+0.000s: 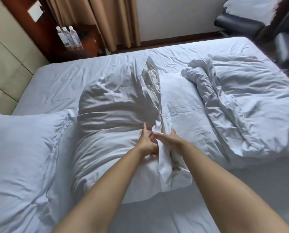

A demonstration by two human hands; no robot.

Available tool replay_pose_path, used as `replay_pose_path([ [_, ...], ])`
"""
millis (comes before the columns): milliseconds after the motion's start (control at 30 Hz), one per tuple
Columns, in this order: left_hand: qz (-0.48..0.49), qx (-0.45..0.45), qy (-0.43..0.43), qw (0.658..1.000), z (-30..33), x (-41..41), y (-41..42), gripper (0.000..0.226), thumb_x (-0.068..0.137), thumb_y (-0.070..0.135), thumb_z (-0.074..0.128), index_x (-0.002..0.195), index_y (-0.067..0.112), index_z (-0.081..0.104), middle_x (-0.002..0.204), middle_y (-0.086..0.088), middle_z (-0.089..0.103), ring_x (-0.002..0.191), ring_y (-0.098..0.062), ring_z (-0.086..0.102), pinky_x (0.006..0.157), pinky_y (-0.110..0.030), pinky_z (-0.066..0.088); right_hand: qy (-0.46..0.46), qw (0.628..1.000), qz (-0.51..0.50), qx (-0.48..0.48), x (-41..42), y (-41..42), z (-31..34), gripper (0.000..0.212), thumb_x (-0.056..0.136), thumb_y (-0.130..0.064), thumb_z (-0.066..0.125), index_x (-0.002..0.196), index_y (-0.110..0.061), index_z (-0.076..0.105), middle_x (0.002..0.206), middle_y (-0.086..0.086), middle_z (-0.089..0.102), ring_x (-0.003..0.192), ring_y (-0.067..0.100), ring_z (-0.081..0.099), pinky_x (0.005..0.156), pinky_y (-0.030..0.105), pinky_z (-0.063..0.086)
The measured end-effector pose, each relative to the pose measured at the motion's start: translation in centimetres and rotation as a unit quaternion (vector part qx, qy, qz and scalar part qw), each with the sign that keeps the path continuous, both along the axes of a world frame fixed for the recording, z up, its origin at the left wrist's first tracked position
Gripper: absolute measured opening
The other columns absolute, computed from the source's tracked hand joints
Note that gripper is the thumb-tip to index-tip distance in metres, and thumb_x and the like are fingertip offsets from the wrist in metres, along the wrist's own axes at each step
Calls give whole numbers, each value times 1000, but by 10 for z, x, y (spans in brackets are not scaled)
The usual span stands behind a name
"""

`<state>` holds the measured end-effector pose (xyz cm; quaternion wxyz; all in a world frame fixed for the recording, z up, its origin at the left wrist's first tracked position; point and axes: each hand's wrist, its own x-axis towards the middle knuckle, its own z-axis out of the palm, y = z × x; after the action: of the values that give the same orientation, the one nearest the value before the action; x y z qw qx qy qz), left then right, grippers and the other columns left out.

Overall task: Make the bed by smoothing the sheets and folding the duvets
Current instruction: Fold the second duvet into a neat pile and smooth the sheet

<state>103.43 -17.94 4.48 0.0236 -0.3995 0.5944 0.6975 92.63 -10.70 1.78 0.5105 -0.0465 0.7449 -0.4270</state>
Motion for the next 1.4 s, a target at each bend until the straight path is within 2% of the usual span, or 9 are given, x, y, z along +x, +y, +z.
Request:
replay_pose_path([
  [167, -43, -128, 10, 991, 0, 35, -21, 130, 64, -10, 81, 152, 26, -8, 155, 1, 20, 111, -24, 57, 83, -34, 55, 73, 995, 19, 69, 18, 4, 8, 108, 77, -20, 78, 151, -8, 1, 143, 16, 39, 127, 28, 46, 89, 29, 41],
  [300, -271, -454, -136, 838, -5, 67, -49, 95, 79, 50, 70, 152, 21, 17, 157, -1, 20, 143, -19, 21, 117, -33, 21, 102, 990, 17, 93, 26, 1, 7, 104, 78, -21, 75, 151, -10, 2, 143, 18, 39, 127, 31, 45, 100, 33, 41],
  [433, -400, -428, -193, 787, -27, 86, -30, 111, 73, 78, 52, 154, 21, 1, 161, -4, -6, 148, -25, -5, 119, -43, -2, 76, 994, -16, 72, 41, 3, 0, 117, 76, -36, 79, 150, -16, -9, 134, 12, 43, 121, 28, 49, 99, 35, 40],
  [600, -529, -417, -247, 697, -38, 99, -6, 141, 60, 57, 81, 149, 21, -23, 156, -7, -28, 144, -31, -22, 113, -54, -10, 91, 989, -4, 116, 46, 12, -22, 117, 66, -38, 82, 148, -17, 0, 120, 10, 50, 108, 27, 56, 96, 37, 46],
  [700, -504, -494, -282, 650, -43, 97, 7, 116, 78, 25, 74, 151, 21, -16, 158, -10, -18, 147, -33, -7, 116, -57, 7, 144, 981, 23, 126, 47, 11, -24, 86, 61, -27, 75, 136, -12, 35, 120, 12, 58, 111, 30, 58, 91, 34, 49],
  [867, -298, -523, -215, 769, -20, 61, 16, 77, 89, 8, 54, 152, 20, 12, 153, -4, 28, 130, -28, 41, 99, -39, 41, 234, 970, 55, 40, 19, 8, 25, 47, 80, -13, 57, 126, -10, 49, 122, 15, 60, 113, 33, 56, 88, 32, 46],
  [1100, -57, -466, -124, 874, 97, -38, 53, 40, 101, 30, 40, 141, 30, 42, 142, -1, 49, 125, -29, 49, 101, -37, 39, 318, 940, 61, -109, -83, 23, 149, 46, 83, -11, 52, 129, -13, 49, 121, 13, 61, 115, 32, 55, 91, 30, 43],
  [1267, -251, -494, -158, 817, 94, -105, 101, 58, 89, 17, 54, 143, 32, 37, 142, 1, 48, 127, -24, 48, 100, -36, 42, 234, 969, 5, -79, -153, 99, 105, 60, 75, -9, 55, 134, -15, 46, 122, 12, 61, 113, 32, 56, 92, 27, 45],
  [1400, -403, -424, -307, 751, 32, -111, 133, 58, 87, 12, 53, 141, 25, 36, 144, -5, 36, 134, -28, 36, 107, -48, 35, 62, 993, 89, 51, -155, 151, 5, 112, 68, -33, 75, 152, -19, 3, 142, 20, 42, 126, 35, 46, 105, 42, 42],
])
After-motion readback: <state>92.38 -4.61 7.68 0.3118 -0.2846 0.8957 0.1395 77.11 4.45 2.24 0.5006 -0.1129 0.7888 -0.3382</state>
